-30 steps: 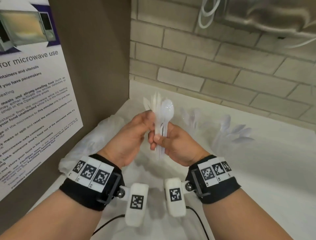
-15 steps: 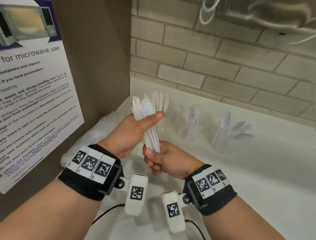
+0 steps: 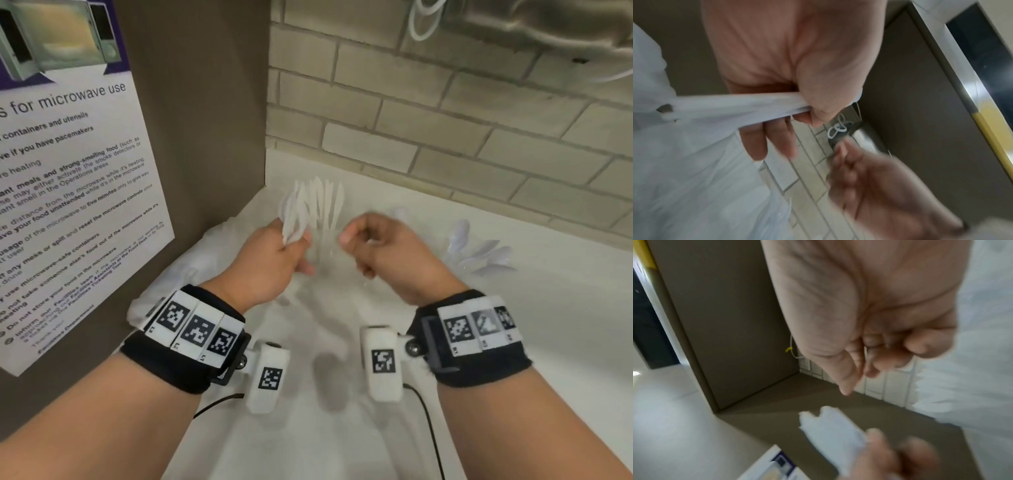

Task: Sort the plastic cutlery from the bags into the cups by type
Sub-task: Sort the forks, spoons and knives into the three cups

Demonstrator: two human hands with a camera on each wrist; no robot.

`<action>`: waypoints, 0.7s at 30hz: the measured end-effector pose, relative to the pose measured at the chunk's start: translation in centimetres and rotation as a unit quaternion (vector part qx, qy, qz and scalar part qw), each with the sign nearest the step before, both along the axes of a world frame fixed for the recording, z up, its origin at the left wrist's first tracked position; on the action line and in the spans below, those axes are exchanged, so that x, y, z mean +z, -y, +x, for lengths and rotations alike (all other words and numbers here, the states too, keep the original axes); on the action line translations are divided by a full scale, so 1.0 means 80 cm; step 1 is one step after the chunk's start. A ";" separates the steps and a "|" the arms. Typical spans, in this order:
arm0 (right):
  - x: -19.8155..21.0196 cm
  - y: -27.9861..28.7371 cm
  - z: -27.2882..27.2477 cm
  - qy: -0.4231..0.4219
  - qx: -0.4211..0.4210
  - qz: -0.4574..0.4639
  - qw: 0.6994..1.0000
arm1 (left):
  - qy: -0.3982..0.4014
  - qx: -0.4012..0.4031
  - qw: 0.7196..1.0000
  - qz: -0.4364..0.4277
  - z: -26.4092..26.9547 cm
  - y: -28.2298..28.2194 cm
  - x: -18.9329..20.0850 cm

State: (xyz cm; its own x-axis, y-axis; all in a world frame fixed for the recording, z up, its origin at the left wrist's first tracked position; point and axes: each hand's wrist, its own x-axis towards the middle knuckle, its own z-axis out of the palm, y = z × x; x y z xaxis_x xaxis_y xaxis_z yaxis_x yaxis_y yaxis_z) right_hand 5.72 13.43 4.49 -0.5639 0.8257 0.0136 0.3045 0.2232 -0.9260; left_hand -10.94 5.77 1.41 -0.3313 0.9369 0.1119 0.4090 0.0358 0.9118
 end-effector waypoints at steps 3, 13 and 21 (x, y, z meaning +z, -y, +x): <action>0.032 0.007 -0.014 -0.120 -0.047 0.048 0.990 | -0.087 0.028 0.996 -0.009 0.009 -0.002 -0.010; 0.032 0.015 -0.052 -0.005 -0.096 0.155 0.983 | -0.153 0.104 0.982 -0.017 0.021 -0.003 -0.010; 0.025 0.013 -0.053 -0.034 -0.125 0.146 0.981 | -0.140 0.094 0.985 -0.025 0.020 -0.004 -0.009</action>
